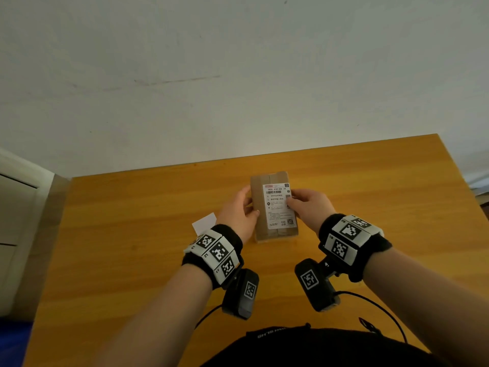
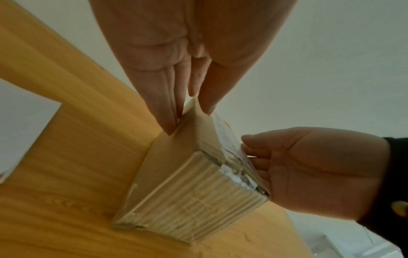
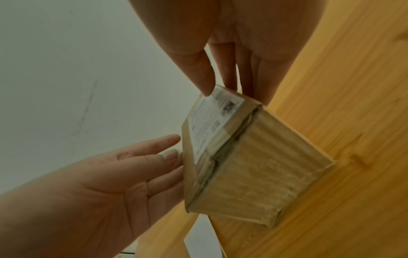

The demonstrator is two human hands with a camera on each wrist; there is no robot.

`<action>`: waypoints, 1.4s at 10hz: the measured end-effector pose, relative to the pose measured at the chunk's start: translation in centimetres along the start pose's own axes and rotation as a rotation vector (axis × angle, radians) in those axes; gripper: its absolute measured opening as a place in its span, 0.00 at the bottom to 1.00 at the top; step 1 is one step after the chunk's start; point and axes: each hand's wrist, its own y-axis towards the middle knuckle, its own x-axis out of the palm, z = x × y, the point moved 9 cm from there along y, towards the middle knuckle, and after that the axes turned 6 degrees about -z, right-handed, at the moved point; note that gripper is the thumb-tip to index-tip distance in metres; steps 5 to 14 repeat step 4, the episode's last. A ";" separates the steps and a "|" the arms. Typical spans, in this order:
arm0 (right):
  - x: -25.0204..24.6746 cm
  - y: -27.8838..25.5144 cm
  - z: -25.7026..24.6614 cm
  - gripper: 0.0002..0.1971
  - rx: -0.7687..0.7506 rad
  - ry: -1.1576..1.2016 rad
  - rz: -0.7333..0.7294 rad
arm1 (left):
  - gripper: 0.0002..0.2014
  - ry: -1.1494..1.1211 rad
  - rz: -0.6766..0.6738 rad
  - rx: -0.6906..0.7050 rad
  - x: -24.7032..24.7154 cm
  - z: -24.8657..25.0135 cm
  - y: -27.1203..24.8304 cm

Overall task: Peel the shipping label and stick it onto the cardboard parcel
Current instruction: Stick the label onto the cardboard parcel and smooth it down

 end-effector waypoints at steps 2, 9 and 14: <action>-0.6 -0.7 0.1 0.22 0.004 0.005 0.014 | 0.32 0.077 0.029 -0.004 -0.2 0.3 -0.5; -1.8 -2.0 -0.8 0.23 -0.047 -0.064 0.071 | 0.31 0.121 0.063 0.049 -0.7 1.4 -1.9; -1.8 -2.0 -0.8 0.23 -0.047 -0.064 0.071 | 0.31 0.121 0.063 0.049 -0.7 1.4 -1.9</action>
